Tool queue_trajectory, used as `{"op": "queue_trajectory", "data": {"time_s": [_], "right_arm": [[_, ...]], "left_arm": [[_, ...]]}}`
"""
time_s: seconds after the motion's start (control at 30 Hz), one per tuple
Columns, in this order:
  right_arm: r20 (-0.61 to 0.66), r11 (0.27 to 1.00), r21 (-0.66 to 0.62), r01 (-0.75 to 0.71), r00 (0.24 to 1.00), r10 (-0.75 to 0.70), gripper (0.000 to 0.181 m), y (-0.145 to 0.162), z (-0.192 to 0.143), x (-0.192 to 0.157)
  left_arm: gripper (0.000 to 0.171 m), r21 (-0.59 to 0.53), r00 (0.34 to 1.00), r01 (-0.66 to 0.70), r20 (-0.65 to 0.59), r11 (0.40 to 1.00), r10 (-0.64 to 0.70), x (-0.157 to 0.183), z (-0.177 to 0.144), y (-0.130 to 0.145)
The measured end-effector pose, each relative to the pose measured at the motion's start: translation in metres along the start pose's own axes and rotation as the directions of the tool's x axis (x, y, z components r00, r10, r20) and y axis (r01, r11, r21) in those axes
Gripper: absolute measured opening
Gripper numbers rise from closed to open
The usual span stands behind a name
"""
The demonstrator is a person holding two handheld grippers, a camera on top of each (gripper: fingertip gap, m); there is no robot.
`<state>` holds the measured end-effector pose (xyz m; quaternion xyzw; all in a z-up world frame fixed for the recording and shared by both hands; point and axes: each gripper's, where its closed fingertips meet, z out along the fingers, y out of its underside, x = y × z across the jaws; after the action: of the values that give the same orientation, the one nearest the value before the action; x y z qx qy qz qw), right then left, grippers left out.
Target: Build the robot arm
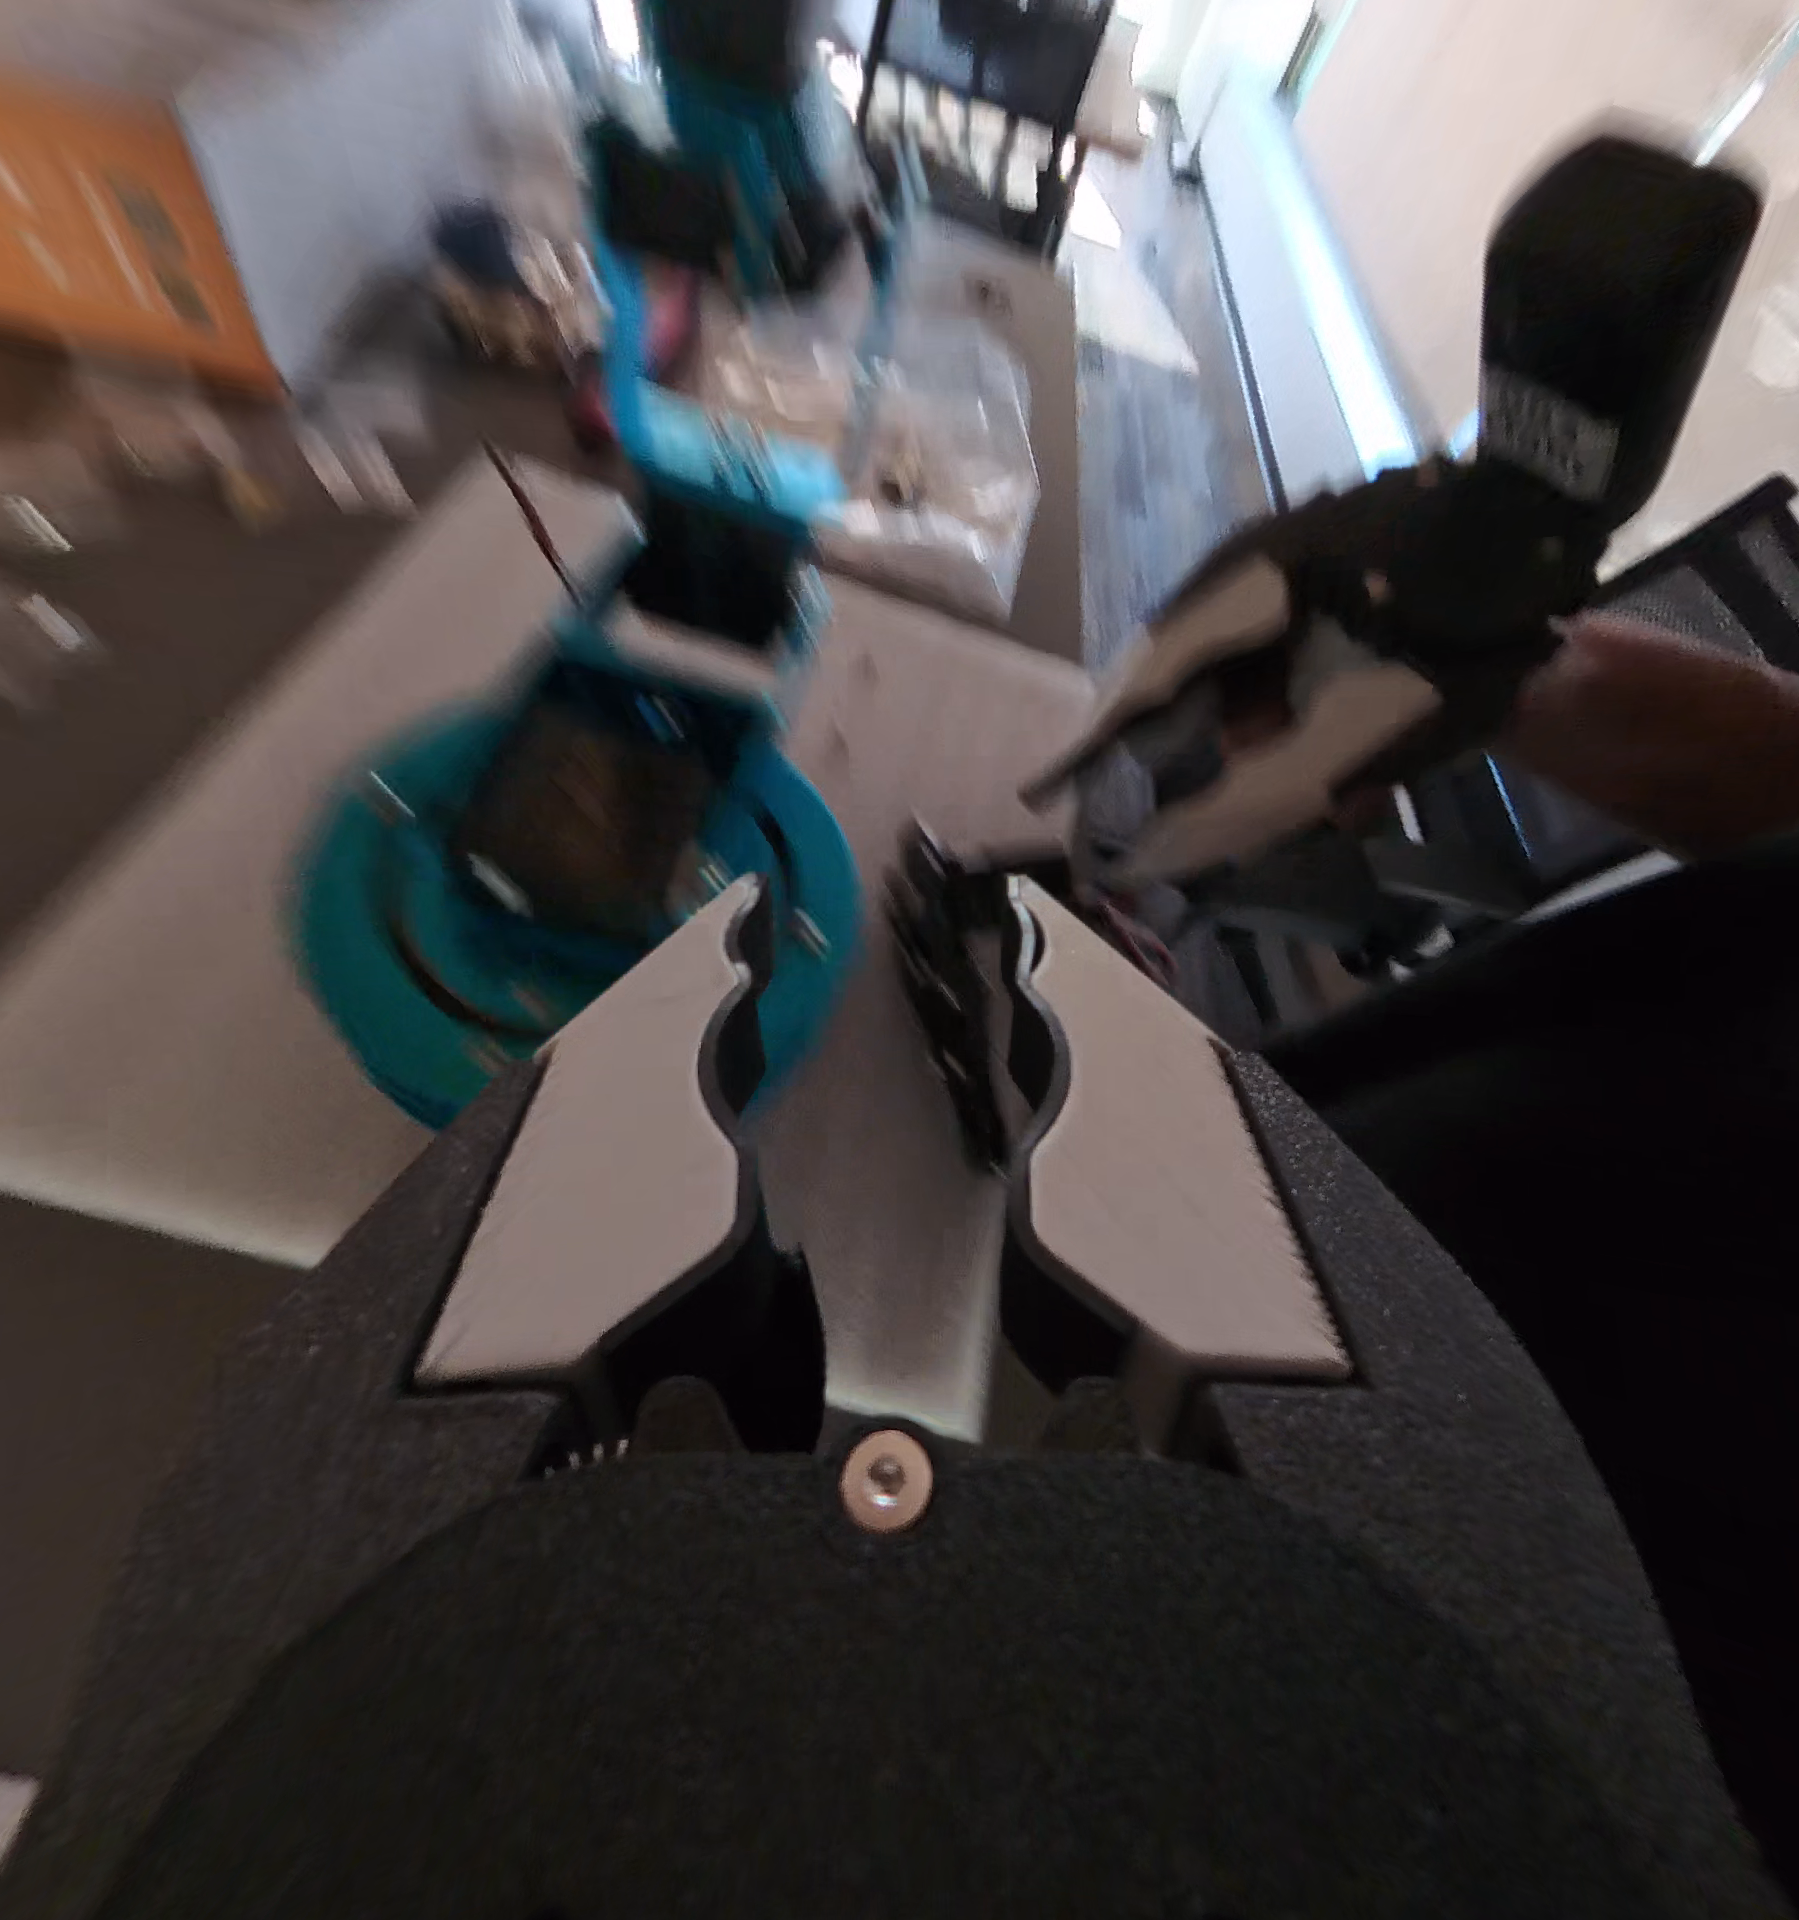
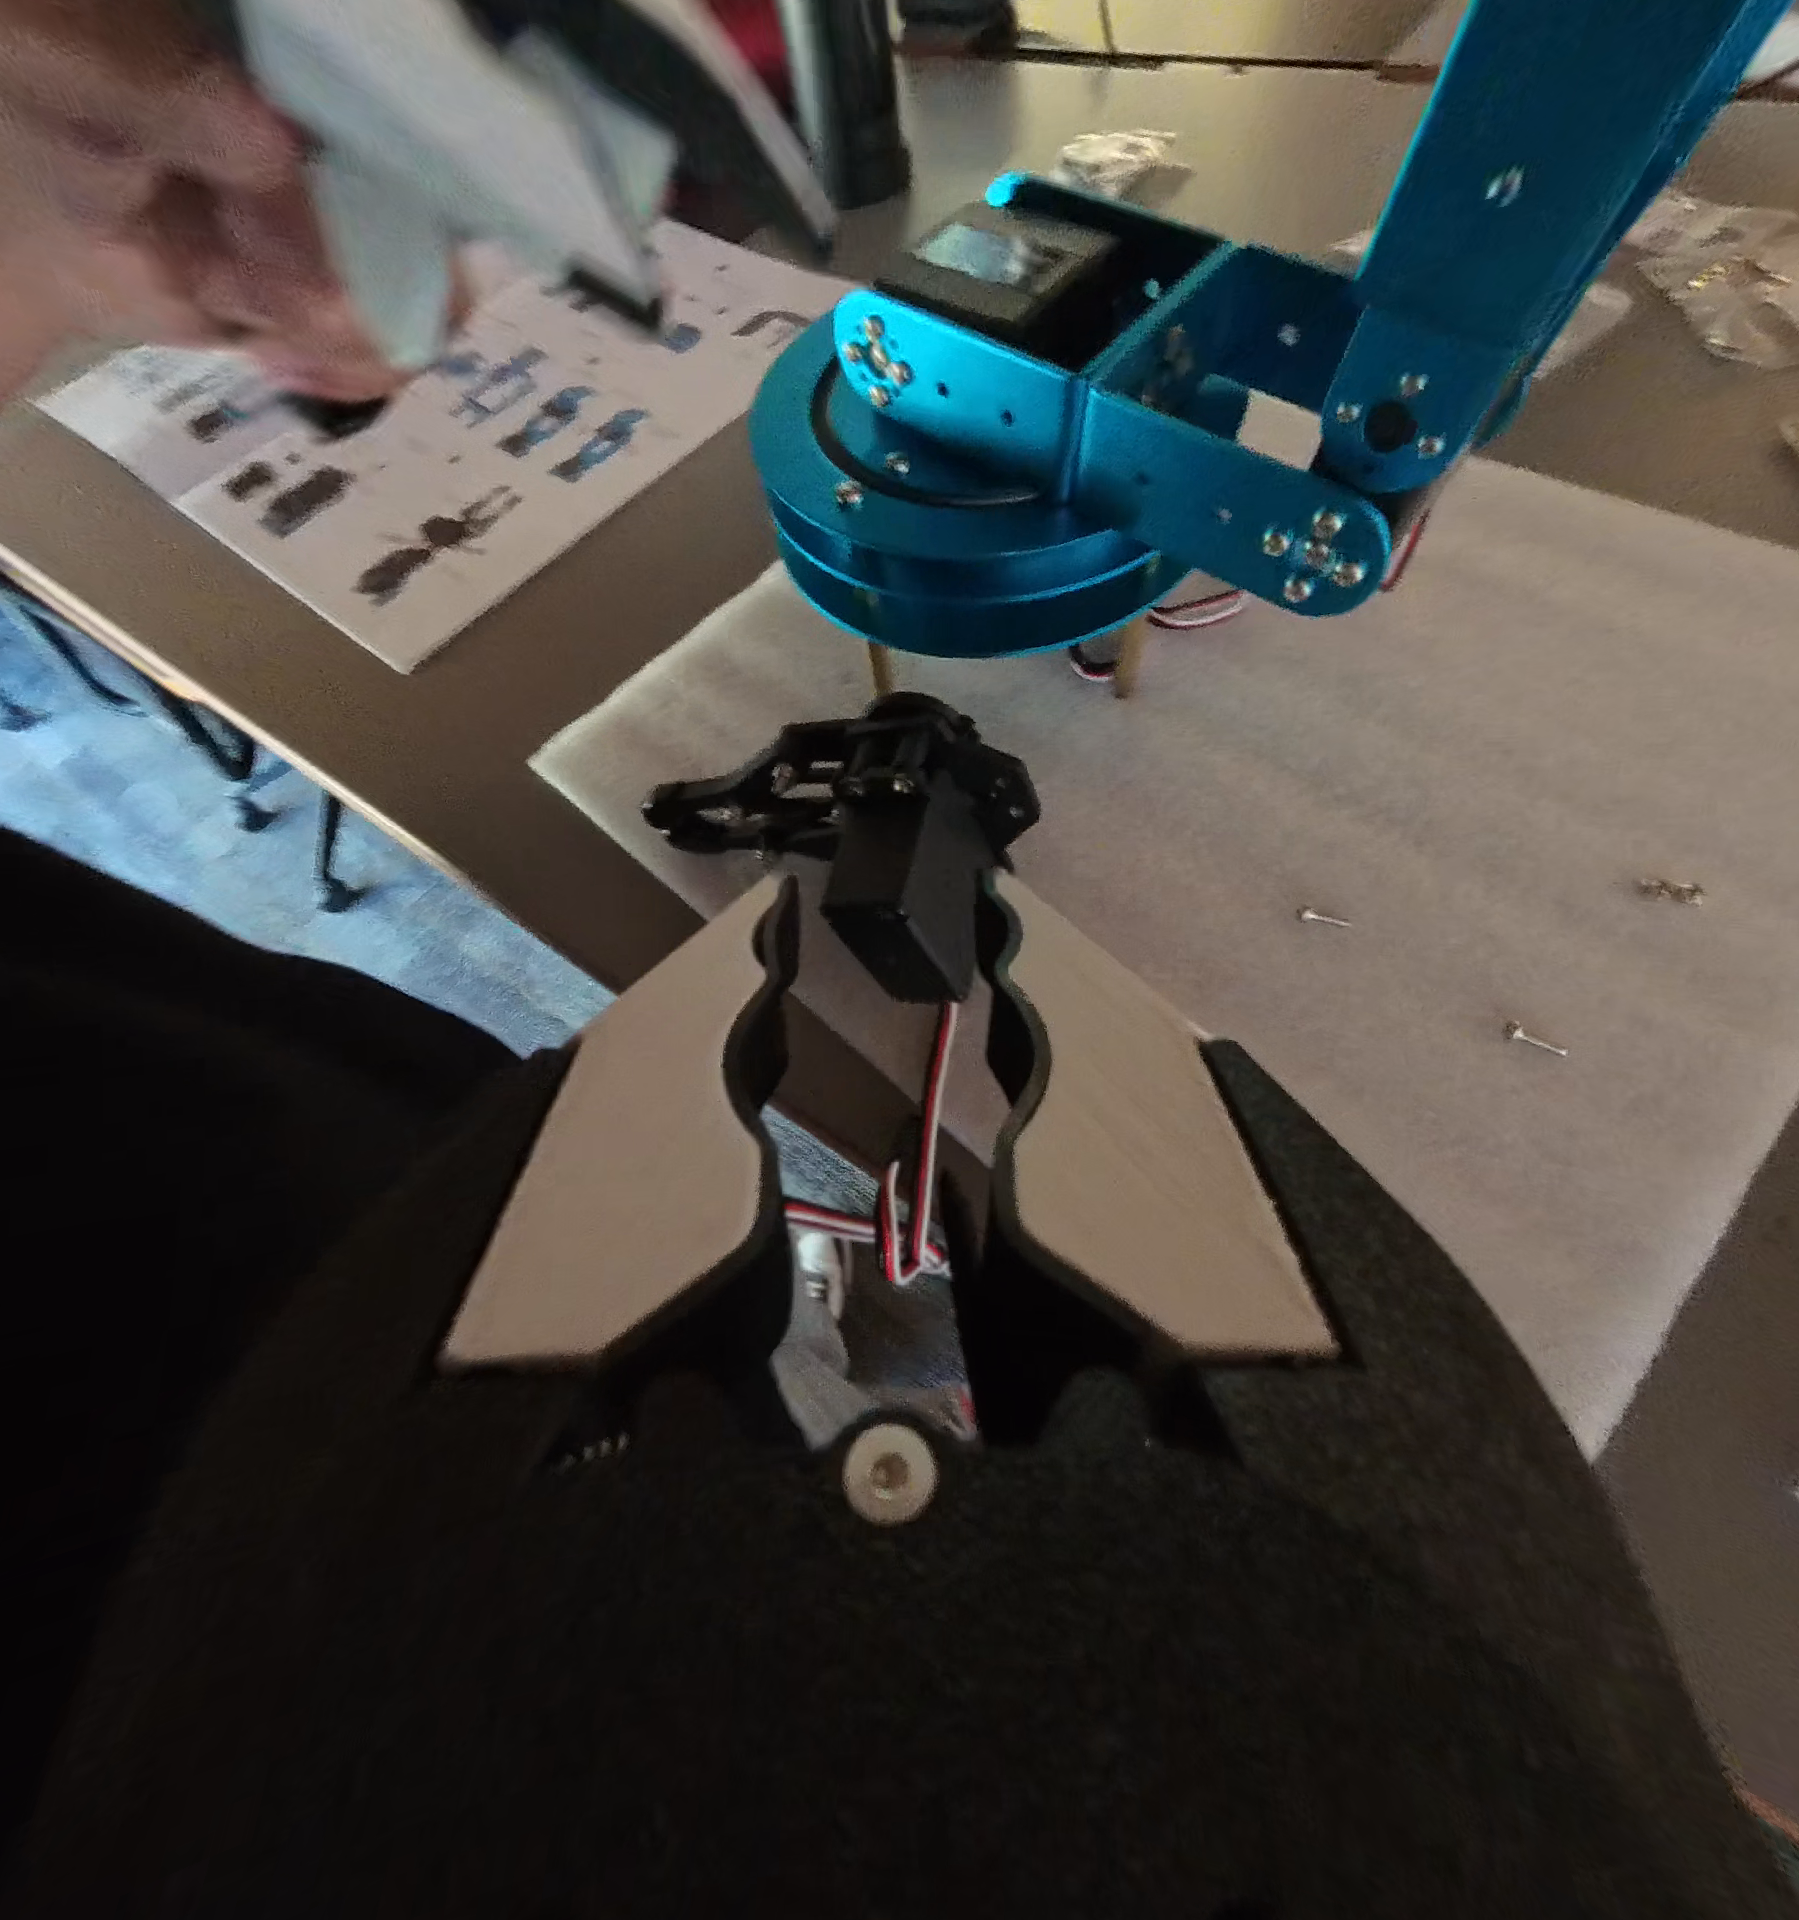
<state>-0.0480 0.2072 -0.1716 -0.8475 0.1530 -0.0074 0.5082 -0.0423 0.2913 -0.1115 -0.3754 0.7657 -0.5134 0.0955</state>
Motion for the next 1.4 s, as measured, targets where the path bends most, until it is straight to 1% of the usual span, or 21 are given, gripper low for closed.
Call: {"op": "queue_trajectory", "data": {"time_s": [0.1, 0.2, 0.27, 0.3, 0.37, 0.47, 0.53, 0.63, 0.7, 0.77, 0.8, 0.83, 0.87, 0.9, 0.97, 1.0, 1.07, 1.13, 1.23, 1.33, 1.4], "right_arm": [[-0.088, 0.994, -0.054, 0.097, 0.991, -0.101, 0.034, 0.012, 0.011, 0.002], [-0.206, 0.974, -0.087, 0.21, 0.953, -0.224, 0.034, 0.018, 0.024, 0.009], [-0.265, 0.954, -0.108, 0.28, 0.917, -0.299, 0.022, 0.017, 0.03, 0.01], [-0.315, 0.943, -0.12, 0.309, 0.889, -0.332, 0.021, 0.014, 0.03, 0.013], [-0.333, 0.94, -0.151, 0.306, 0.879, -0.34, 0.021, 0.014, 0.029, 0.012], [-0.356, 0.963, -0.13, 0.235, 0.896, -0.266, 0.02, 0.009, 0.021, 0.013], [-0.373, 0.983, -0.059, 0.173, 0.91, -0.182, 0.02, -0.002, 0.013, 0.014], [-0.333, 0.993, 0.114, 0.018, 0.943, 0.021, 0.02, -0.024, -0.002, 0.01], [-0.279, 0.962, 0.251, -0.106, 0.944, 0.177, 0.02, -0.043, -0.014, 0.007], [-0.247, 0.913, 0.369, -0.173, 0.929, 0.276, 0.02, -0.062, -0.026, 0.005], [-0.258, 0.896, 0.413, -0.165, 0.922, 0.289, 0.021, -0.072, -0.031, 0.003], [-0.3, 0.884, 0.456, -0.105, 0.917, 0.264, 0.02, -0.084, -0.038, 0.001], [-0.37, 0.874, 0.485, 0.009, 0.908, 0.196, 0.02, -0.098, -0.046, -0.004], [-0.464, 0.861, 0.482, 0.161, 0.88, 0.096, 0.02, -0.111, -0.052, -0.01], [-0.611, 0.792, 0.456, 0.406, 0.79, -0.053, 0.02, -0.137, -0.062, -0.025], [-0.645, 0.751, 0.463, 0.471, 0.76, -0.079, 0.019, -0.149, -0.065, -0.032], [-0.702, 0.69, 0.458, 0.56, 0.705, -0.106, 0.02, -0.17, -0.068, -0.039], [-0.748, 0.631, 0.437, 0.642, 0.649, -0.143, 0.02, -0.188, -0.068, -0.047], [-0.773, 0.575, 0.407, 0.71, 0.603, -0.196, 0.02, -0.206, -0.059, -0.057], [-0.78, 0.528, 0.403, 0.748, 0.582, -0.228, 0.02, -0.212, -0.051, -0.067], [-0.778, 0.506, 0.399, 0.765, 0.574, -0.254, 0.02, -0.212, -0.044, -0.074]], "left_arm": [[0.043, -0.064, 0.998, 0.062, 0.008, 0.996, -0.061, 0.021, 0.009, 0.042], [0.043, -0.107, 0.996, 0.081, 0.045, 0.991, -0.077, 0.031, 0.024, 0.073], [0.043, -0.121, 0.995, 0.085, 0.054, 0.989, -0.079, 0.035, 0.031, 0.084], [0.043, -0.124, 0.995, 0.085, 0.065, 0.989, -0.077, 0.035, 0.033, 0.086], [0.043, -0.134, 0.994, 0.061, 0.098, 0.989, -0.048, 0.033, 0.032, 0.092], [0.044, -0.144, 0.992, 0.004, 0.124, 0.99, 0.014, 0.031, 0.03, 0.097], [0.044, -0.136, 0.992, -0.014, 0.122, 0.991, 0.03, 0.035, 0.031, 0.098], [0.043, -0.015, 0.99, -0.032, 0.137, 0.999, 0.034, 0.041, 0.026, 0.077], [0.044, 0.091, 0.986, -0.013, 0.169, 0.996, -0.003, 0.041, 0.017, 0.058], [0.045, 0.207, 0.985, 0.08, 0.132, 0.975, -0.109, 0.045, 0.006, 0.038], [0.047, 0.28, 0.98, 0.158, 0.073, 0.947, -0.185, 0.049, -0.001, 0.024], [0.048, 0.356, 0.963, 0.254, -0.008, 0.9, -0.269, 0.053, -0.009, 0.008], [0.05, 0.425, 0.929, 0.365, -0.115, 0.828, -0.35, 0.057, -0.019, -0.011], [0.053, 0.47, 0.877, 0.481, -0.249, 0.74, -0.411, 0.062, -0.029, -0.029], [0.063, 0.466, 0.745, 0.664, -0.484, 0.584, -0.46, 0.071, -0.044, -0.061], [0.07, 0.444, 0.693, 0.715, -0.552, 0.54, -0.464, 0.074, -0.047, -0.071], [0.08, 0.431, 0.651, 0.752, -0.605, 0.499, -0.458, 0.082, -0.048, -0.087], [0.085, 0.465, 0.659, 0.748, -0.603, 0.474, -0.449, 0.083, -0.048, -0.097], [0.085, 0.485, 0.633, 0.772, -0.641, 0.411, -0.433, 0.08, -0.053, -0.112], [0.067, 0.516, 0.634, 0.773, -0.648, 0.369, -0.423, 0.072, -0.061, -0.117], [0.044, 0.509, 0.627, 0.777, -0.674, 0.369, -0.39, 0.073, -0.066, -0.12]]}}
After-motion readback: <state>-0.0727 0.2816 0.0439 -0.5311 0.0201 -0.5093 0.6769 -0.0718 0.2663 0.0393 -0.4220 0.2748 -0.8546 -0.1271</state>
